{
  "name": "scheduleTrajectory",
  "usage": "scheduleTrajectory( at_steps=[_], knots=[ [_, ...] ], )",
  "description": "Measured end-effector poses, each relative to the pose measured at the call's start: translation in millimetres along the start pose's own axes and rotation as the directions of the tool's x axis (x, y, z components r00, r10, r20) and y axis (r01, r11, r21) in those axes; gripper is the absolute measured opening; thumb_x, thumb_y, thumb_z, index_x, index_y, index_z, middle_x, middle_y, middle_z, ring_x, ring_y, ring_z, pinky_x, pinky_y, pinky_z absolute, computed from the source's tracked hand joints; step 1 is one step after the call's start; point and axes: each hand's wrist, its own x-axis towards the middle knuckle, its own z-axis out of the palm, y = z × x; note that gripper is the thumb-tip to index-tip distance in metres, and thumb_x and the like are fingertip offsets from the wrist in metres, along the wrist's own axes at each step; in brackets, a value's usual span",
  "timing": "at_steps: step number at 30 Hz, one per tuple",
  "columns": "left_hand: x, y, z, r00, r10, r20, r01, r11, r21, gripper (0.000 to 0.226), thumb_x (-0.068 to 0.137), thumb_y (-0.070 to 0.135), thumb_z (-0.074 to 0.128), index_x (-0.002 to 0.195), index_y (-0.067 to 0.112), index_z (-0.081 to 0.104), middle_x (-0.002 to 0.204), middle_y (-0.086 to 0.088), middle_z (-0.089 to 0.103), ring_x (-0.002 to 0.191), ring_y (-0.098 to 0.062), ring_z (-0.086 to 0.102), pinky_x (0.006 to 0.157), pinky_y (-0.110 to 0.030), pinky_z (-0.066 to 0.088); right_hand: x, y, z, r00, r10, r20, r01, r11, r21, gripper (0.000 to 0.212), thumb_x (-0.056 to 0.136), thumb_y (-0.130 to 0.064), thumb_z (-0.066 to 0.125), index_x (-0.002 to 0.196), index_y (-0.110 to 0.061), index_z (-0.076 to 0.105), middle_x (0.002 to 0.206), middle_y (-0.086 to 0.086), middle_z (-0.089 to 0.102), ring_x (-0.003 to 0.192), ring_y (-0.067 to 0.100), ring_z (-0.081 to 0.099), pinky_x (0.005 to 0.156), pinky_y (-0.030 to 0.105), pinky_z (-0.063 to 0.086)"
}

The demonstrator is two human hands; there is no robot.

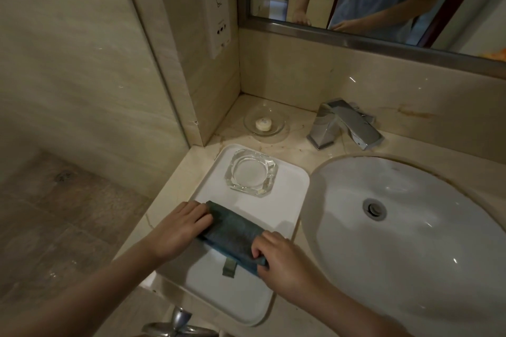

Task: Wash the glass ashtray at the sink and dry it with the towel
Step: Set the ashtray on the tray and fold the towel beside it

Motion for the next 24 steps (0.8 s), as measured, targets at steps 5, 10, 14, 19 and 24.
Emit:
scheduleTrajectory(
  at_steps=[5, 10, 14, 19, 24],
  knots=[
    [-2, -3, -3, 0.981, -0.004, 0.193, 0.036, 0.986, -0.163, 0.027, 0.067, 0.014, 0.053, 0.083, 0.031, 0.041, 0.086, 0.004, 0.057, 0.077, -0.004, 0.036, 0.067, -0.016, 0.034, 4, 4, 0, 0.988, 0.087, 0.128, -0.079, 0.995, -0.067, 0.025, 0.075, -0.037, 0.045, 0.095, -0.028, 0.056, 0.102, -0.005, 0.057, 0.099, 0.022, 0.057, 0.081, 0.038, 0.050],
    [8, 3, -35, 0.941, -0.132, 0.310, 0.230, 0.925, -0.304, 0.053, 0.071, 0.046, 0.028, 0.105, 0.023, 0.060, 0.129, 0.006, 0.043, 0.115, -0.006, 0.035, 0.096, -0.020, 0.033, 16, -8, -22, 0.997, 0.062, -0.044, -0.063, 0.998, -0.014, 0.041, 0.093, -0.039, 0.033, 0.128, -0.027, 0.051, 0.133, -0.003, 0.050, 0.126, 0.018, 0.042, 0.105, 0.034, 0.036],
    [19, 27, -15, 0.966, -0.253, 0.042, 0.256, 0.937, -0.236, 0.054, 0.092, 0.050, 0.024, 0.118, 0.014, 0.056, 0.130, -0.013, 0.056, 0.117, -0.024, 0.052, 0.093, -0.035, 0.045, 26, -17, -3, 0.985, 0.076, -0.153, -0.101, 0.982, -0.159, 0.054, 0.094, -0.049, 0.012, 0.146, -0.036, 0.008, 0.158, -0.009, 0.005, 0.144, 0.016, 0.000, 0.115, 0.040, 0.009],
    [10, 46, 32, 0.926, -0.345, 0.155, 0.367, 0.919, -0.144, 0.055, 0.098, 0.045, 0.008, 0.140, 0.015, 0.028, 0.136, -0.010, 0.048, 0.126, -0.021, 0.033, 0.111, -0.029, 0.015, 21, -5, 31, 0.990, 0.134, -0.031, -0.137, 0.947, -0.290, 0.052, 0.096, -0.045, 0.005, 0.143, -0.034, 0.027, 0.154, -0.010, 0.026, 0.144, 0.018, 0.007, 0.108, 0.038, 0.002],
    [7, 49, 33, 0.882, -0.423, 0.207, 0.455, 0.880, -0.138, 0.055, 0.098, 0.046, 0.007, 0.147, 0.022, 0.014, 0.137, -0.009, 0.050, 0.141, -0.017, 0.011, 0.111, -0.030, 0.000, 20, -8, 25, 0.961, 0.254, 0.107, -0.208, 0.922, -0.326, 0.058, 0.095, -0.045, 0.006, 0.129, -0.027, 0.050, 0.133, -0.011, 0.056, 0.128, 0.012, 0.033, 0.105, 0.043, 0.004]
  ],
)
